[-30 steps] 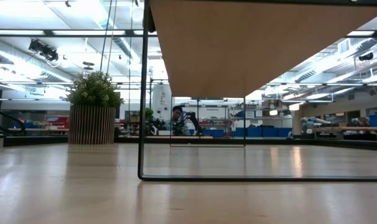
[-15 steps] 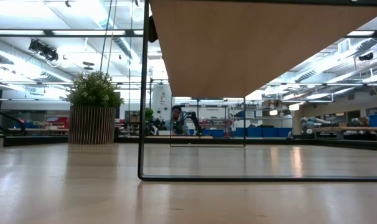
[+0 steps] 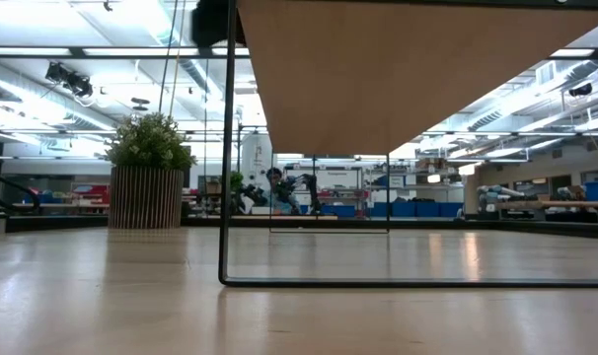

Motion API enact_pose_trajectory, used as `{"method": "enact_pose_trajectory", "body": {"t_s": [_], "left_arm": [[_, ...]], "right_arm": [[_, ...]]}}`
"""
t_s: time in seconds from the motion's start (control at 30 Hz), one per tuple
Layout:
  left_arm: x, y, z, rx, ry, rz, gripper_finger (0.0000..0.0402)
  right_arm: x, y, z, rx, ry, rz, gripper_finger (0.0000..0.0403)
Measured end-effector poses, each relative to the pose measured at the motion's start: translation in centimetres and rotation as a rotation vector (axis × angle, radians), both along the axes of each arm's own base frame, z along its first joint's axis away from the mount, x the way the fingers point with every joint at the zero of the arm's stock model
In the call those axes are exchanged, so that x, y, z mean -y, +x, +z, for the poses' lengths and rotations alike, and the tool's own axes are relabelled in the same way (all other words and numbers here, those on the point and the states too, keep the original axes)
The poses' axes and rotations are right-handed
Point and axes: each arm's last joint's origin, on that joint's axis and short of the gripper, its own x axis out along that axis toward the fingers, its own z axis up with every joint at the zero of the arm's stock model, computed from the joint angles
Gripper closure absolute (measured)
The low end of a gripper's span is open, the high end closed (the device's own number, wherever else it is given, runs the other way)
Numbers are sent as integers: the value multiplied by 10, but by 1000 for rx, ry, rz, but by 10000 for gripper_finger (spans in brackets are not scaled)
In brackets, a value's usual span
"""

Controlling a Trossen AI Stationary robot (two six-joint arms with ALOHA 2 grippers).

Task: Pick and place cans onto a shelf
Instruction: Adjust the canned goods on the shelf

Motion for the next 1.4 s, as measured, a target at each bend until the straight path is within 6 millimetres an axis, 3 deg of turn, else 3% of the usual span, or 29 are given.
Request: {"method": "enact_pose_trajectory", "body": {"t_s": [0.2, 0.7, 1.0, 1.17, 1.4], "left_arm": [[-17, -15, 7, -77, 133, 52, 111], [-64, 0, 5, -125, 218, -9, 179], [-67, 2, 6, -109, 264, -50, 199], [-68, 1, 9, -104, 274, -58, 206], [-72, -2, 17, -78, 339, -68, 217]], "right_arm": [[-1, 1, 0, 14, 10, -4, 37], [-3, 0, 1, 45, 59, -50, 37], [-4, -2, 1, 25, 81, -42, 37], [5, -13, 7, 60, 140, -108, 37], [10, -35, -18, 163, 180, -187, 37]]}}
